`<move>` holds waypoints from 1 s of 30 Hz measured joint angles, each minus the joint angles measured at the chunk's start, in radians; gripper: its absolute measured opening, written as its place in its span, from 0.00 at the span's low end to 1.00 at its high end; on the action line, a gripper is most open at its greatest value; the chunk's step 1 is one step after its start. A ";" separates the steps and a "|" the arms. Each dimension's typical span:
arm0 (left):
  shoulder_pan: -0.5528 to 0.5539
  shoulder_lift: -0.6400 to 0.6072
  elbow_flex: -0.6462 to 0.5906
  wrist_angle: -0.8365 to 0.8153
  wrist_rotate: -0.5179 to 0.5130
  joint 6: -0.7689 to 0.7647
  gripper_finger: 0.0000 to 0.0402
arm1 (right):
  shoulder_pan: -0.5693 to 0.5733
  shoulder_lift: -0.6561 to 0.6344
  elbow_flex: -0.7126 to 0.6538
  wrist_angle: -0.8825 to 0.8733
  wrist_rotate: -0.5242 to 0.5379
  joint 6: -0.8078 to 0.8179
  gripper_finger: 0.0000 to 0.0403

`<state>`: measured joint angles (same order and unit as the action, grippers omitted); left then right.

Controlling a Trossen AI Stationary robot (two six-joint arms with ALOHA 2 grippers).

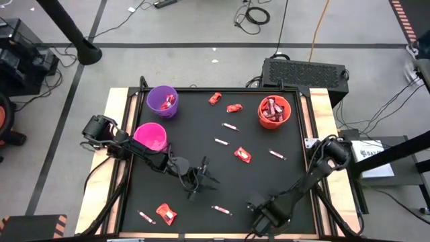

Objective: Sort candy by brand, put in halloween buckets
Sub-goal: Put the orange candy into the purple bucket

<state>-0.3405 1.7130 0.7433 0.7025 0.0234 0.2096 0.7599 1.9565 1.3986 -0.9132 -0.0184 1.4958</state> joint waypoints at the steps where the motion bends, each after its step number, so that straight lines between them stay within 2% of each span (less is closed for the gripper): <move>1: 0.000 0.000 0.000 0.001 0.000 0.004 0.32 | -0.002 -0.011 0.011 0.001 0.045 -0.022 0.01; 4: 0.000 0.000 -0.017 0.043 0.027 0.005 0.32 | 0.000 -0.028 0.051 0.007 0.214 -0.105 0.01; 8: 0.000 0.009 -0.032 0.134 0.165 -0.045 0.32 | 0.002 -0.052 0.082 0.090 0.479 -0.281 0.00; 10: -0.005 0.025 -0.033 0.167 0.213 -0.055 0.32 | 0.005 -0.052 0.082 0.164 0.569 -0.396 0.00; 13: -0.009 0.065 -0.033 0.262 0.224 -0.091 0.32 | 0.006 -0.051 0.082 0.267 0.652 -0.552 0.00; 19: -0.008 0.161 -0.033 0.452 0.224 -0.099 0.32 | -0.003 -0.051 0.082 0.394 0.734 -0.729 0.00; 23: -0.008 0.211 -0.032 0.567 0.224 -0.100 0.32 | -0.013 -0.051 0.082 0.412 0.733 -0.760 0.00; 30: -0.009 0.255 0.027 0.568 0.215 -0.123 0.32 | -0.042 -0.051 0.082 0.417 0.731 -0.781 0.00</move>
<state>-0.3492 1.9676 0.7708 1.2704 0.2386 0.0862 0.7180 1.9057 1.4805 -0.4963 0.7128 0.7150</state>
